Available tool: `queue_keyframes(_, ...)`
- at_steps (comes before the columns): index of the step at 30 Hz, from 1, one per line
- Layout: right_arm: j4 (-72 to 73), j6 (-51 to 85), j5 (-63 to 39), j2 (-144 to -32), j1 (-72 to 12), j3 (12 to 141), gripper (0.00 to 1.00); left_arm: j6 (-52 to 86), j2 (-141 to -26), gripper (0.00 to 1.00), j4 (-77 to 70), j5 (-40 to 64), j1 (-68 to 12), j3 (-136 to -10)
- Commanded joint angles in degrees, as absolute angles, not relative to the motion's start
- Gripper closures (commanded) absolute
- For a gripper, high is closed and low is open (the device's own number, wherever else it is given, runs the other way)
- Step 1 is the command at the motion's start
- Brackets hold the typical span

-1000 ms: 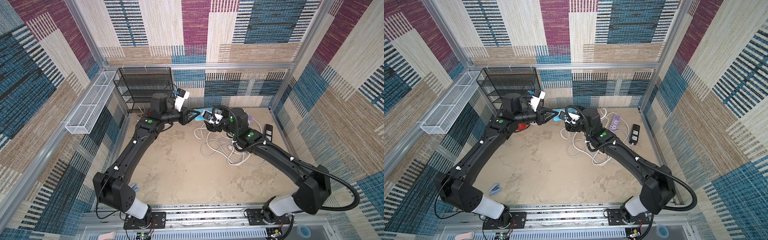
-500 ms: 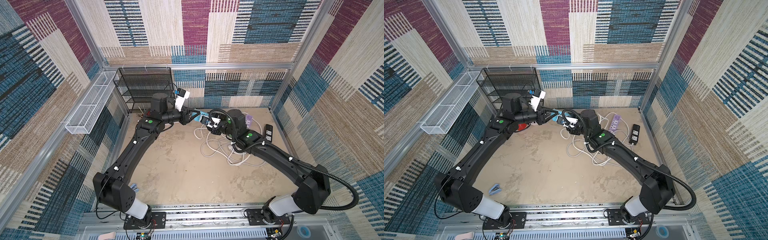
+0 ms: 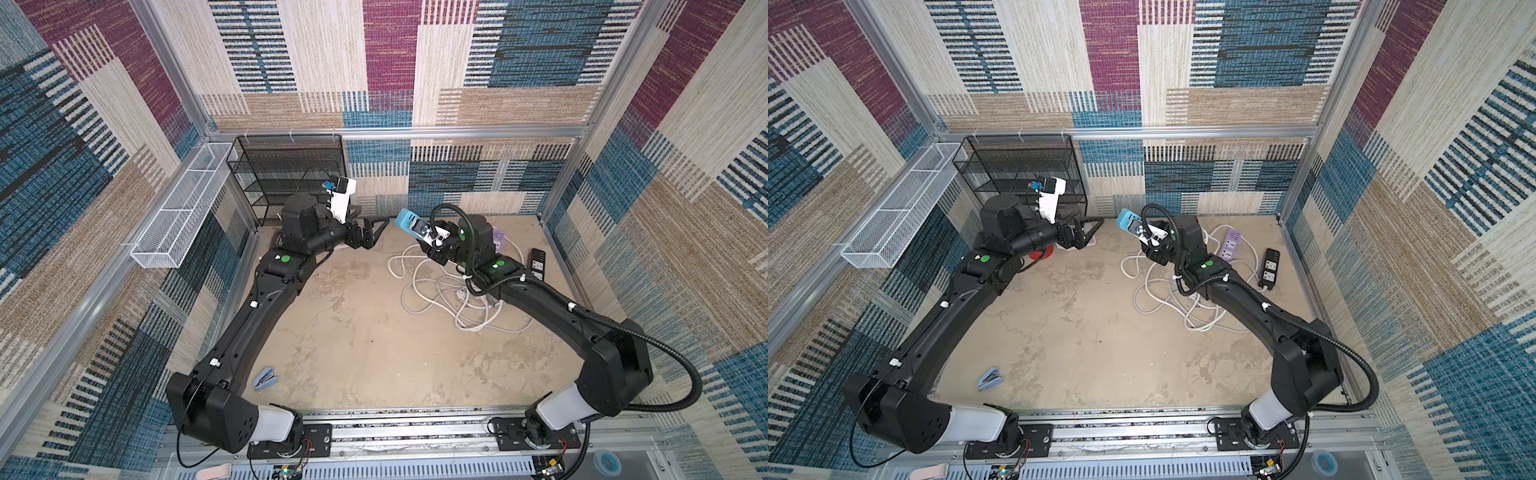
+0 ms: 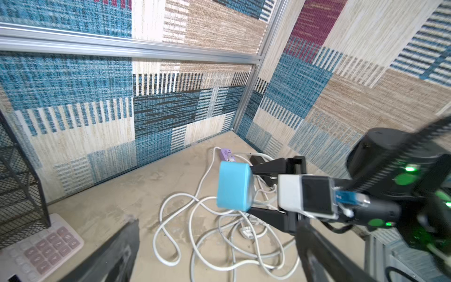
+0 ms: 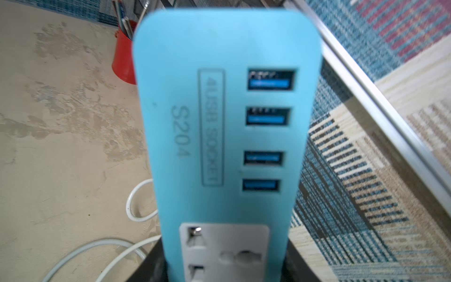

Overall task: Unwrap the cord wrapped around the power strip
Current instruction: Place the power strip at the center of the board.

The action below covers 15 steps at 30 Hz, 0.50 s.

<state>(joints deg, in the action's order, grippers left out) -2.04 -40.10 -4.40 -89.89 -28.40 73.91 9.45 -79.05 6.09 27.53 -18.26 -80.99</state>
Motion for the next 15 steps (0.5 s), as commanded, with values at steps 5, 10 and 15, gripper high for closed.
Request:
queue_keyframes(5, -10.4, -21.5, -5.5, -104.4, -19.1, 88.8, 0.91, 7.8, -77.2, 0.01, 1.3, 17.7, -18.0, -79.1)
queue_keyframes(10, -21.0, -13.7, -5.1, -117.7, -14.8, 103.1, 0.93, 7.8, -77.5, 0.01, 1.4, 17.7, -18.0, -79.2)
queue_keyframes(15, -29.1, -9.2, -4.6, -128.9, -12.2, 115.2, 0.94, 7.6, -77.4, 0.01, 1.4, 17.6, -18.0, -79.0)
